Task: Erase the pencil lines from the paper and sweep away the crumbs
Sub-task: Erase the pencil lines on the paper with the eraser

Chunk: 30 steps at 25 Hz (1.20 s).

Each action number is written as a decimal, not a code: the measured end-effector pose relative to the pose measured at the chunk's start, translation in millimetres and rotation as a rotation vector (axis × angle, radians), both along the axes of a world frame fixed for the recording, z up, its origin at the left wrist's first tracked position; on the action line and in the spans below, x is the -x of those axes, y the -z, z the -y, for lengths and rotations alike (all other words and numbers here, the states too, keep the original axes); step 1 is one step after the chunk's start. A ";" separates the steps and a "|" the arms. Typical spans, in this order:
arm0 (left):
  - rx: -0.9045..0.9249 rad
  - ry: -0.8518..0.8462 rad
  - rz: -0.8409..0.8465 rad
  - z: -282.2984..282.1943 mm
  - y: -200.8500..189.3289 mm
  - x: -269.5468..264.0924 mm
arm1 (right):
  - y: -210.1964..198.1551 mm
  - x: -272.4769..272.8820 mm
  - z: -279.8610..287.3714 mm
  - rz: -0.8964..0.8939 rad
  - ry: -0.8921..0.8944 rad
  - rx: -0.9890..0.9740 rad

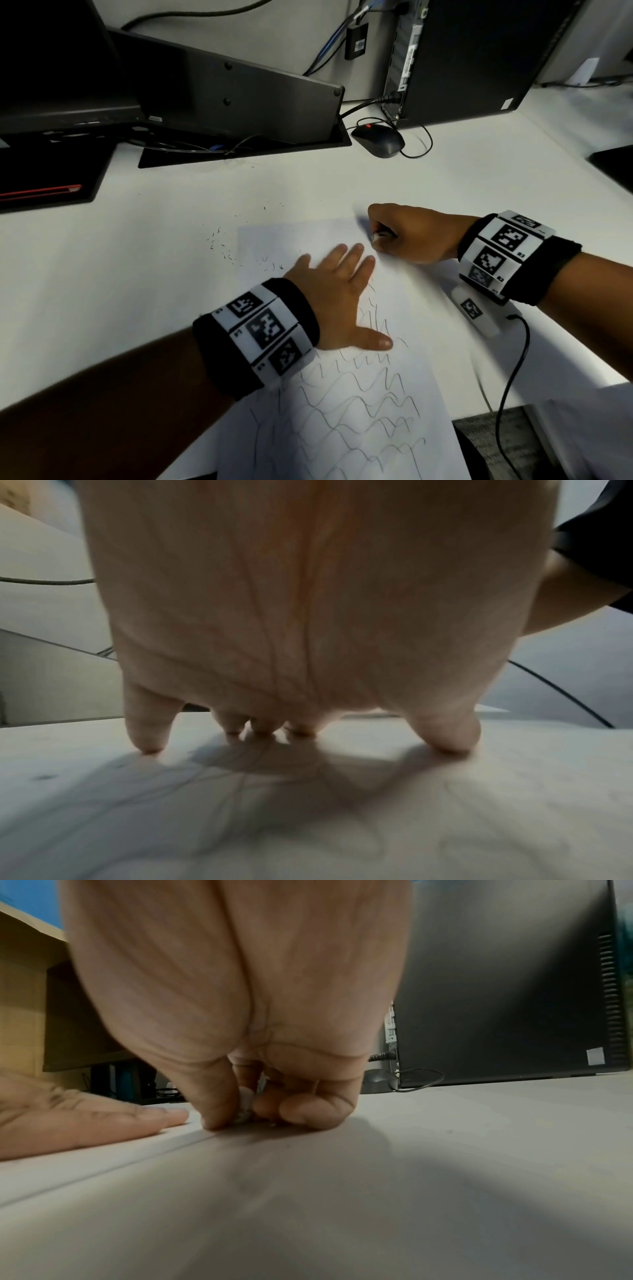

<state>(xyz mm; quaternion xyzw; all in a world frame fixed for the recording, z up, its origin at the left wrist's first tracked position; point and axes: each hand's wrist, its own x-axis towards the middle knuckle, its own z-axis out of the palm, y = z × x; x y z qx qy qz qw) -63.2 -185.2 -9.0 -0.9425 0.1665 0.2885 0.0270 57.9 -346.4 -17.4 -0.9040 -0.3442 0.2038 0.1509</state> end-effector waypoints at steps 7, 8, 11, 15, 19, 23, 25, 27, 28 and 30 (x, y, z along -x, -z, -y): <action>-0.340 -0.316 0.026 -39.7 -18.0 18.1 | 1.2 -0.9 1.5 0.004 0.009 0.020; -0.241 -0.234 0.035 -35.2 -15.1 20.0 | 0.5 -0.9 0.5 0.008 0.005 0.023; -0.081 -0.147 -0.028 -33.7 -4.0 30.8 | 1.1 0.3 -0.3 0.036 0.007 0.031; -0.369 -0.402 0.018 -56.1 -18.8 34.5 | 2.5 -0.3 1.3 0.083 -0.002 0.028; -0.121 -0.193 -0.013 -46.8 -12.5 38.0 | 2.0 0.5 -0.4 0.057 -0.001 0.018; -0.376 -0.428 0.030 -72.7 -17.8 38.6 | 3.2 -0.1 0.9 0.061 0.011 0.003; -0.329 -0.370 0.107 -76.5 -16.2 39.6 | 2.9 -0.6 0.5 0.050 -0.001 0.016; -0.204 -0.241 0.048 -68.9 -13.3 42.9 | 2.7 -0.7 0.0 0.050 -0.007 0.016; -0.211 -0.233 0.015 -66.2 -10.5 43.6 | 2.3 -0.4 -0.1 0.055 -0.008 0.012; -0.334 -0.299 0.041 -71.6 -11.1 40.8 | 1.2 0.1 0.2 0.061 -0.002 0.011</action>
